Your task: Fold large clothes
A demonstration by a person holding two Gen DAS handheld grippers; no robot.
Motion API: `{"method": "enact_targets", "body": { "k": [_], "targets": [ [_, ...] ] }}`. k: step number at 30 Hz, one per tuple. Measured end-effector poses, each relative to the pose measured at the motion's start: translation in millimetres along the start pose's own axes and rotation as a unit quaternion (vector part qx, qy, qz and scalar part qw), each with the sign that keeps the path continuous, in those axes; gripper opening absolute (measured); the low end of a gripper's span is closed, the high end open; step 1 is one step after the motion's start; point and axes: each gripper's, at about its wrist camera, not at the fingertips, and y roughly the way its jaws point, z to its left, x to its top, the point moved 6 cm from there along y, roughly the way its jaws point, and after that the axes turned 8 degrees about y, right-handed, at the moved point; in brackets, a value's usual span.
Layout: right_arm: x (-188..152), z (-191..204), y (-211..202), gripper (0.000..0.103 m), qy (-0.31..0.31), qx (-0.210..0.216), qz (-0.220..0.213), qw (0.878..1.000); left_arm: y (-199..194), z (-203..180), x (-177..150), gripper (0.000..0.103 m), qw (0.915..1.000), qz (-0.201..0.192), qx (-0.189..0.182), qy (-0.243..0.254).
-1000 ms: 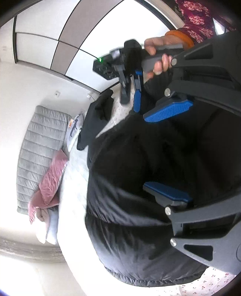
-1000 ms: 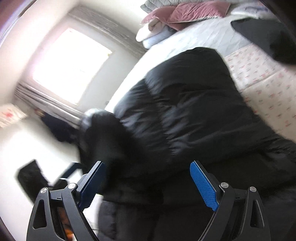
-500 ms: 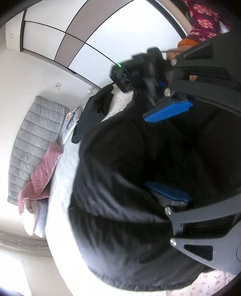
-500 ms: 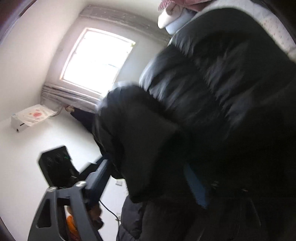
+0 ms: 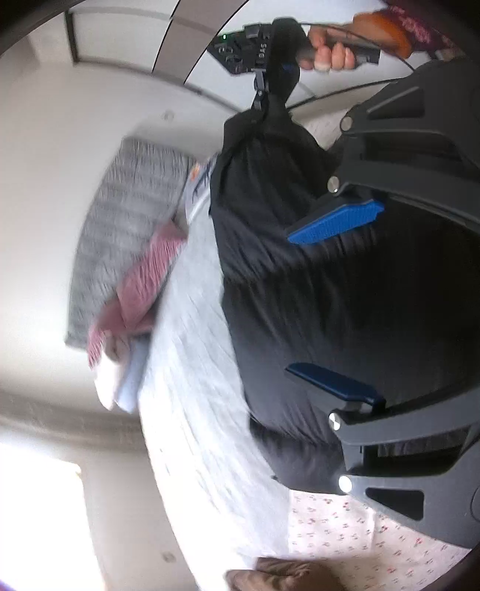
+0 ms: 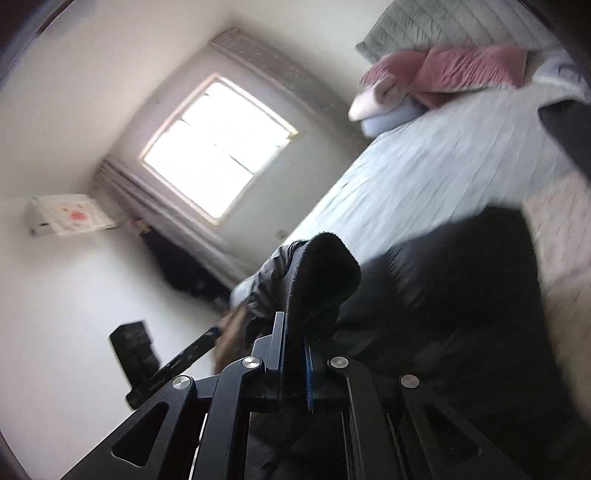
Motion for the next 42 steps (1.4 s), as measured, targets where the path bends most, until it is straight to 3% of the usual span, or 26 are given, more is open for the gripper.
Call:
{"method": "enact_targets", "body": {
  "k": [1,4,6,7,9,10,12,14,17,20,23,28,31,33,35,37,38,42],
  "targets": [
    [3.2,-8.0,6.0,0.007,0.005,-0.014,0.008,1.000,13.4,3.4,-4.3,0.068,0.9999,0.014,0.005,-0.006],
    [9.8,-54.3,26.9,0.015,0.029,-0.134,0.040,0.990,46.6,6.4,-21.1,0.068,0.9981,0.055,0.025,0.009],
    [9.7,-68.3,21.4,0.019,0.016,-0.223,0.015,0.975,48.6,6.4,-23.1,0.068,0.9977,0.060,0.031,0.014],
    [11.0,-66.5,15.0,0.021,0.007,-0.244,-0.006,0.970,44.3,6.8,-22.0,0.068,0.9981,0.057,0.023,0.006],
    [12.9,-48.4,8.8,0.038,0.002,-0.230,-0.034,0.973,29.4,5.5,-11.8,0.068,0.9994,0.033,-0.004,-0.012],
    [13.6,-31.5,9.9,0.043,-0.009,-0.223,-0.046,0.974,22.5,4.9,-2.6,0.068,0.9998,0.015,-0.009,-0.012],
    [18.8,12.3,27.7,0.065,-0.054,-0.212,-0.068,0.973,15.8,3.9,13.3,0.068,0.9999,-0.004,-0.004,-0.008],
    [20.3,50.1,53.1,0.070,-0.098,-0.203,-0.074,0.971,18.1,4.9,25.8,0.069,0.9997,-0.014,0.001,-0.018],
    [11.8,80.7,104.3,0.070,-0.147,-0.213,-0.067,0.964,35.4,6.5,25.1,0.070,0.9996,-0.002,0.006,-0.026],
    [1.7,59.6,137.8,0.070,-0.164,-0.262,-0.048,0.950,68.8,14.5,-1.1,0.071,0.9982,0.047,0.032,-0.019],
    [-10.7,15.8,151.8,0.070,-0.155,-0.290,-0.028,0.944,75.8,21.3,-24.6,0.073,0.9981,0.043,0.033,-0.028],
    [-11.6,-11.5,132.3,0.070,-0.161,-0.235,-0.015,0.959,66.6,36.3,-35.9,0.074,0.9975,0.041,0.018,-0.054],
    [-15.7,-19.3,120.8,0.070,-0.177,-0.243,-0.009,0.954,54.7,51.3,-42.8,0.077,0.9965,0.053,0.037,-0.053],
    [-12.3,-20.5,102.4,0.070,-0.171,-0.274,-0.019,0.946,42.9,58.5,-47.1,0.077,0.9950,0.063,0.041,-0.066],
    [-13.6,-13.4,89.1,0.070,-0.162,-0.278,-0.023,0.947,25.3,59.6,-51.3,0.077,0.9938,0.068,0.038,-0.079],
    [-18.0,-2.2,70.9,0.070,-0.160,-0.269,-0.024,0.950,9.5,54.6,-55.9,0.081,0.9928,0.078,0.031,-0.085],
    [-22.0,6.2,60.3,0.071,-0.166,-0.269,-0.025,0.948,2.6,52.7,-59.6,0.086,0.9922,0.085,0.032,-0.085],
    [-44.5,38.8,19.5,0.079,-0.199,-0.279,-0.028,0.939,-36.5,31.5,-74.8,0.088,0.9914,0.104,0.025,-0.076]
  ]
}}
